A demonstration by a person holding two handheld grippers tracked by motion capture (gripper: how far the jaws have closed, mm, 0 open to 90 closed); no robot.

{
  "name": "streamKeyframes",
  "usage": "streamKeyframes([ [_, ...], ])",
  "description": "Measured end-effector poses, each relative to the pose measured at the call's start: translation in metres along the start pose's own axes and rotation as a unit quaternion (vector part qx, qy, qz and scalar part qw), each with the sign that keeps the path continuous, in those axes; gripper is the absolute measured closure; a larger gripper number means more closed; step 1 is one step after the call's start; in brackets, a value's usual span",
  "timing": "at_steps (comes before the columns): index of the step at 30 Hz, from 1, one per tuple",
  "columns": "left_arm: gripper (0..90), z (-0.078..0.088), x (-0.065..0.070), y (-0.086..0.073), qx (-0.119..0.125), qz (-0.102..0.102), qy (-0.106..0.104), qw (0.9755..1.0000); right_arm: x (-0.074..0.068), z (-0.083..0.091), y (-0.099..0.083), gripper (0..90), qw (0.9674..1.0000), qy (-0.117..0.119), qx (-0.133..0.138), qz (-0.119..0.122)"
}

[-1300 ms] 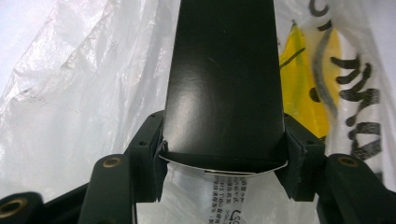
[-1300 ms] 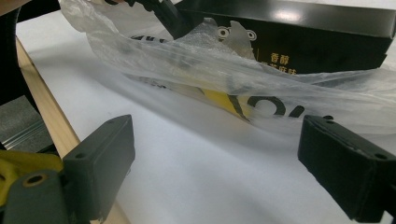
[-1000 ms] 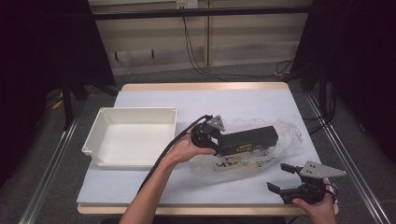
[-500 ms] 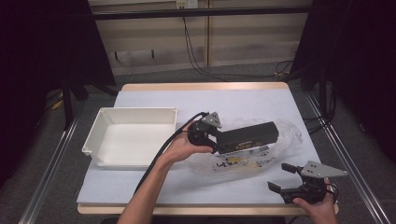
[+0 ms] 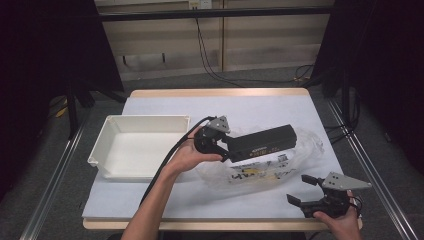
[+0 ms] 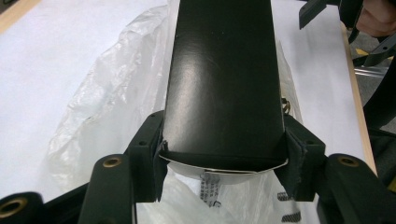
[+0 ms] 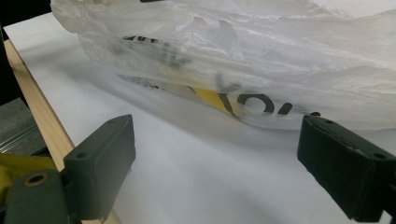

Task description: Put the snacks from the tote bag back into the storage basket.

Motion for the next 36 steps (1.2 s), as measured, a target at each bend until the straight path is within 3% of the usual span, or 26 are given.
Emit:
streamKeyframes([
  [5, 43.1, 0.008, 0.002, -0.007, 0.001, 0.007, 0.003, 1.0000, 0.001, 0.000, 0.000, 10.9, 1.0000, -0.001, -0.002, 0.000],
  [10, 43.0, 0.022, 0.008, -0.009, 0.010, -0.006, 0.010, 0.9999, 0.002, -0.001, -0.001, 10.9, 1.0000, -0.002, -0.004, 0.000],
  [12, 43.0, 0.028, 0.010, -0.010, 0.017, 0.001, 0.010, 0.9998, 0.002, -0.001, -0.001, 10.9, 1.0000, 0.000, -0.005, -0.001],
  [13, 43.0, 0.031, 0.010, -0.012, 0.015, -0.008, 0.014, 0.9998, 0.002, -0.002, -0.001, 10.9, 1.0000, 0.000, -0.006, 0.000],
  [24, 43.0, 0.049, 0.002, -0.032, 0.001, 0.002, 0.017, 0.9999, 0.002, -0.001, -0.001, 10.9, 1.0000, 0.001, -0.008, 0.001],
  [36, 43.0, 0.091, -0.010, -0.037, 0.031, 0.018, 0.048, 0.9982, 0.002, -0.001, -0.002, 10.9, 1.0000, 0.002, -0.009, 0.001],
])
Point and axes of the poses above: each handheld gripper's, and its own axes: z roughly backward along the jaws, y roughly out of its top, x roughly to its right, the point moved 1 cm from there along -z, roughly forward along the jaws, and after that the axes turned 12 degrees about y, right-handed, at the moved point
